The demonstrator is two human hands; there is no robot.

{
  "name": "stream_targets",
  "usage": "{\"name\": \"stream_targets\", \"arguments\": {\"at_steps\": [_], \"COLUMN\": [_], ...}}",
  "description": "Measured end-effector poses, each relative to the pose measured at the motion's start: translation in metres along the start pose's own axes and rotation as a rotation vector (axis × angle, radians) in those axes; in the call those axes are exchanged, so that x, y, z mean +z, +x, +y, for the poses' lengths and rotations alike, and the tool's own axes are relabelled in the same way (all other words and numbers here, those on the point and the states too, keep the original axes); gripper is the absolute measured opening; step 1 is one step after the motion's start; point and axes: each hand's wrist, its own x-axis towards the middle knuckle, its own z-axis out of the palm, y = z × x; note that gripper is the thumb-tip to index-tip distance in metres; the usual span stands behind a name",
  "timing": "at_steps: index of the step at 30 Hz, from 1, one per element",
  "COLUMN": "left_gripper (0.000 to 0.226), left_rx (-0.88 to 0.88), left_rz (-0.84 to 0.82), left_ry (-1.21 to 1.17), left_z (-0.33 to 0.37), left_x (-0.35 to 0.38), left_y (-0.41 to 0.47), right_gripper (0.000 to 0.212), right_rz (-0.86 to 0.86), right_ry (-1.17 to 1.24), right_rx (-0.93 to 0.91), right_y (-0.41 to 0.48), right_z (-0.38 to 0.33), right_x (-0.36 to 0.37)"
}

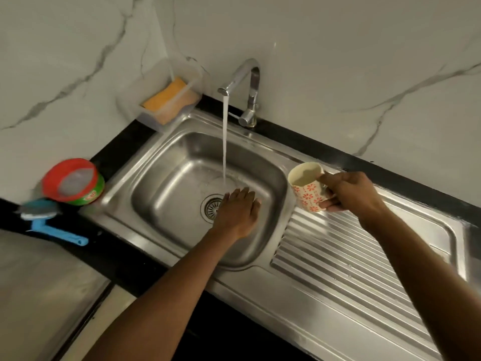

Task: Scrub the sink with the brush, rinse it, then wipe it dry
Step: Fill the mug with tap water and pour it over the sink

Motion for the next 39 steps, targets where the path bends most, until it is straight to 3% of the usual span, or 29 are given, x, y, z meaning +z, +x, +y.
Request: {"name": "stream_targets", "arguments": {"at_steps": [7,11,17,19,21,25,27,35,39], "left_gripper": [0.046,0.053,0.036,0.033,0.032,0.03,0.03,0.04,0.046], "left_rx": [-0.144,-0.218,-0.249,-0.249,-0.24,-0.2,-0.179,-0.071,-0.065], "left_rz": [0.137,0.164,0.171,0.166,0.142,0.071,0.049,-0.089,-0.188], "left_ry": [-0.241,-0.363,-0.524,-0.553,-0.546,-0.468,-0.392,0.256,0.414], "left_z": [-0.034,-0.063,-0.093,-0.105,-0.115,-0.133,-0.139,-0.178,-0.188], "left_x": [-0.057,-0.082,-0.093,-0.094,-0.094,-0.095,-0.097,-0.1,-0.099], "left_y": [-0.063,-0.08,-0.098,-0.098,-0.097,-0.096,-0.096,-0.114,-0.126], "right_gripper": [0.041,0.043,0.038,0.039,0.044,0.047,0.047,0.049,0.054], "right_rz": [-0.082,-0.093,-0.063,-0.052,-0.048,0.03,0.013,-0.102,-0.111], "right_ry": [0.061,0.08,0.144,0.027,-0.261,-0.755,-0.891,-0.885,-0.866], "right_rx": [0.015,0.047,0.083,0.046,-0.036,-0.2,-0.274,-0.405,-0.465], "right_y": [-0.015,-0.023,-0.039,-0.038,-0.035,-0.03,-0.031,-0.039,-0.043], "right_z": [-0.026,-0.033,-0.026,-0.023,-0.022,-0.025,-0.027,-0.068,-0.083], "right_x": [0.065,0.098,0.148,0.163,0.177,0.201,0.211,0.267,0.289]}}
